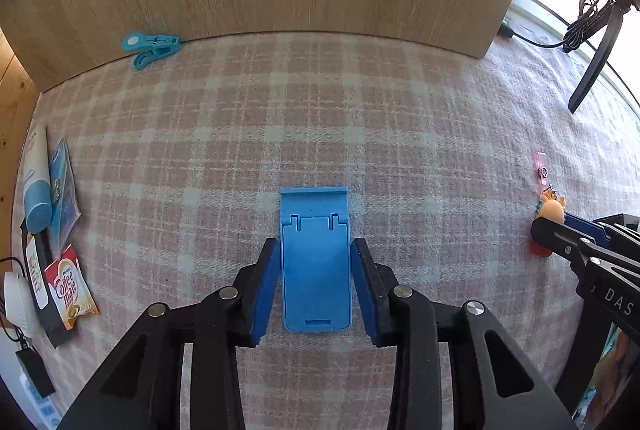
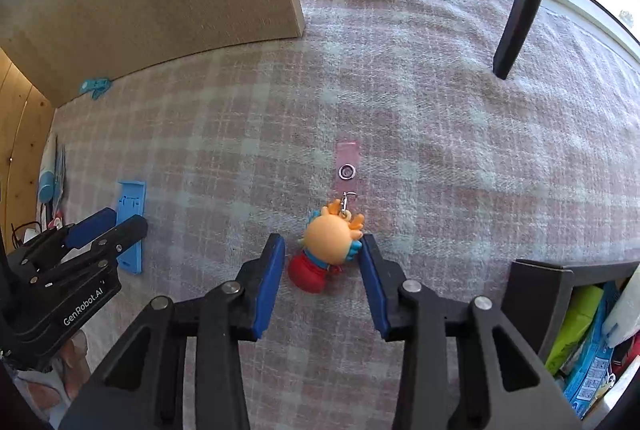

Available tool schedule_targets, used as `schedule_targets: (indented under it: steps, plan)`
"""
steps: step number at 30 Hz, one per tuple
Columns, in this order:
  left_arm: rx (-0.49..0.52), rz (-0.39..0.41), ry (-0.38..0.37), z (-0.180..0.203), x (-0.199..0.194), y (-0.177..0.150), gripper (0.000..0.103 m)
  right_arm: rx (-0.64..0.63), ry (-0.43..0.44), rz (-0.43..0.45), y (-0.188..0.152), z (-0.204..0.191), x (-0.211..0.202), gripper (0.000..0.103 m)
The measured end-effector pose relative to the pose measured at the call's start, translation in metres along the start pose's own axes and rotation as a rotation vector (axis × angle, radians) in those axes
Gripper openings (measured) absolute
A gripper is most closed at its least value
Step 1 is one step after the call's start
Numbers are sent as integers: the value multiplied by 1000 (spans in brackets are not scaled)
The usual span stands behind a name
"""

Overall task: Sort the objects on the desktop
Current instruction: 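Grasp the blue phone stand with left gripper while right gripper grasps the orange toy, then carry the phone stand and orange toy into the tray and open both grippers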

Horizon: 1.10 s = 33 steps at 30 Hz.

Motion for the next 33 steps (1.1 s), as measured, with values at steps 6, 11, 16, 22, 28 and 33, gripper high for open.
schedule_targets:
  steps: [6, 11, 16, 22, 28, 33]
  plan:
    - [-28, 9, -19, -42, -9, -17, 34, 26, 60, -24, -8, 9, -4, 26]
    - [-28, 26, -22, -49, -17, -28, 34, 37, 95, -12, -18, 15, -14, 26]
    - [-10, 48, -27, -48, -30, -36, 34, 39, 122, 8, -26, 24, -29, 25]
    - [34, 84, -52, -14, -64, -61, 34, 31, 152, 60, -46, 35, -65, 25]
    - [153, 135, -95, 58, -106, -73, 34, 42, 216, 93, -63, 67, -123, 25]
    - [273, 171, -160, 147, -127, -61, 34, 78, 227, 113, -81, 106, -154, 25]
Point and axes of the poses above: each gripper's, at about its wrist camera, not at the fingertips, and x roughly the way its jaws point, z to its right, y to its top, the point moved 7 cm from there along x, roughly the way its jaws point, and after that the axes turned 9 degrees about x, right-handed, at the moved point
